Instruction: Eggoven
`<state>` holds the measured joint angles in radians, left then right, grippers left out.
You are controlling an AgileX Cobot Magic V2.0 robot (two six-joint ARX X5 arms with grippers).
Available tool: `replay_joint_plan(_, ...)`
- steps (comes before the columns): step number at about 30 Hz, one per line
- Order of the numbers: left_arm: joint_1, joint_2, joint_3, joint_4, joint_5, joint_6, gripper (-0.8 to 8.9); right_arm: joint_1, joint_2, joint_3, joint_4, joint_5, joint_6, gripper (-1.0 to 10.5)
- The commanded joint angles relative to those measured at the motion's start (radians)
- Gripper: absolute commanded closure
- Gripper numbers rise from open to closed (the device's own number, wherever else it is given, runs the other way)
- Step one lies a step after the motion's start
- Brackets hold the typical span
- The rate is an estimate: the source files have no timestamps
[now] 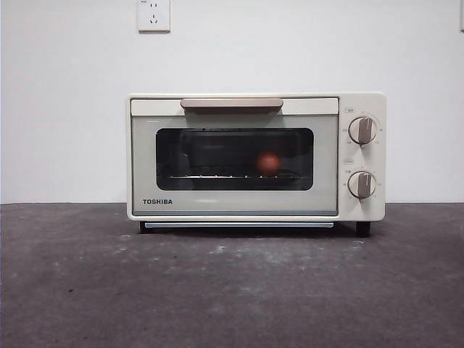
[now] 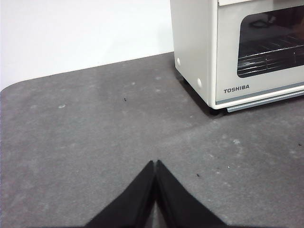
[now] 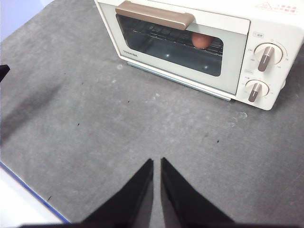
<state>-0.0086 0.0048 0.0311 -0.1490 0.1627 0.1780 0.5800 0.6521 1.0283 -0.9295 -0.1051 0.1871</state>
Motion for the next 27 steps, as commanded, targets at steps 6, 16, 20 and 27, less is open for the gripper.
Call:
replay_joint_plan(6,0.002,-0.002,-0.028,0.013,0.001,0.011,8.06,-0.002,0.003,0.020,0.017,0.005,-0.014,9.4)
replay_joint_plan(16,0.002,-0.002,-0.028,0.013,0.001,0.011,8.06,-0.381,-0.179,-0.147,0.423,-0.033,-0.079,9.4)
replay_joint_plan(20,0.002,-0.002,-0.028,0.013,0.001,0.011,8.06,-0.503,-0.282,-0.338,0.604,-0.023,-0.136,9.4)
replay_joint_plan(27,0.002,-0.002,-0.028,0.013,0.001,0.011,8.06,-0.590,-0.451,-0.689,0.889,-0.023,-0.150,9.4)
